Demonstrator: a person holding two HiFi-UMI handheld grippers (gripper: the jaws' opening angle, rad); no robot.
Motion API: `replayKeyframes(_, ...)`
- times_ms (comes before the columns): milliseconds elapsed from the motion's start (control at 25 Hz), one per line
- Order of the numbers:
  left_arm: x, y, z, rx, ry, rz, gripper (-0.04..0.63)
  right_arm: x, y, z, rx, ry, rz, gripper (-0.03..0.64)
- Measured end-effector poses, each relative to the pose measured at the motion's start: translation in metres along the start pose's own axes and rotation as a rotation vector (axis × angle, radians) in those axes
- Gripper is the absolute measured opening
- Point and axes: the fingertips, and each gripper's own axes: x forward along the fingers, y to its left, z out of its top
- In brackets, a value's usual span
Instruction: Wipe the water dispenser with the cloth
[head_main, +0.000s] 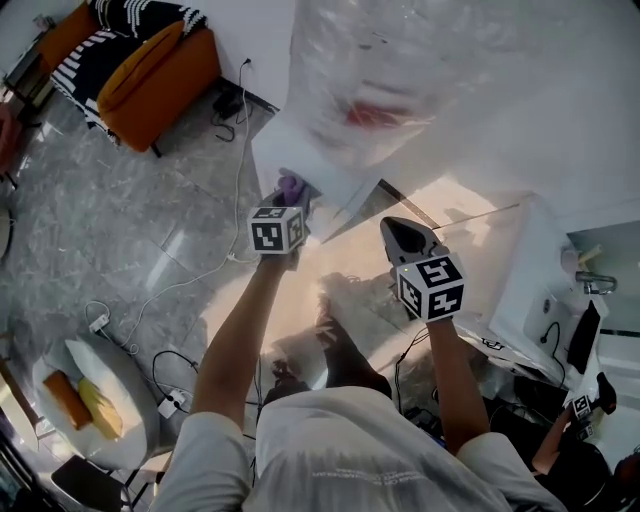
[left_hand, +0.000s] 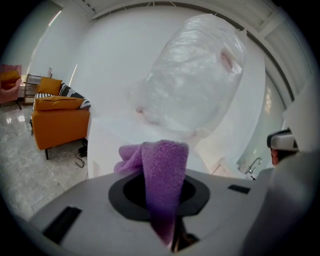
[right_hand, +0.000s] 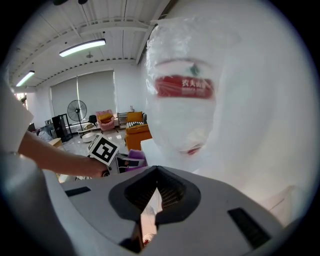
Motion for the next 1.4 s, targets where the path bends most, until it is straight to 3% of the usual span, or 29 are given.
replayKeyframes(400, -0.005, -0.082, -0.036, 0.006, 0.065, -0.111, 0.049, -0.069, -0.002, -0.021, 0.06, -0.034, -0.119, 0.014)
replayKeyframes(680, -0.026, -0.119, -0.027, 0.045, 0.053, -0.206, 0.049, -0.106, -0.007, -0.037, 0.117, -0.053, -0.182, 0.014)
replayKeyframes(920, -0.06, -0.087, 0.007, 0.051, -0.03, -0.141, 0.049, -0.103, 0.006, -0.034, 0.133, -0.069, -0.158, 0.014)
replayKeyframes(1120, -0.081, -0.03, 0.044, 0.077, -0.074, -0.035, 0.049, -0.08, 0.021, -0.019, 0.115, -0.072, -0.106, 0.014)
replayKeyframes(1280, -0.083, 0.022, 0.075, 0.155, -0.076, 0.082, 0.049, -0.054, 0.024, -0.008, 0.107, -0.067, -0.064, 0.014)
replayKeyframes(1400, -0.073, 0.051, 0.1, 0.274, -0.061, 0.153, 0.049, -0.033, 0.019, 0.001, 0.101, -0.058, -0.037, 0.014)
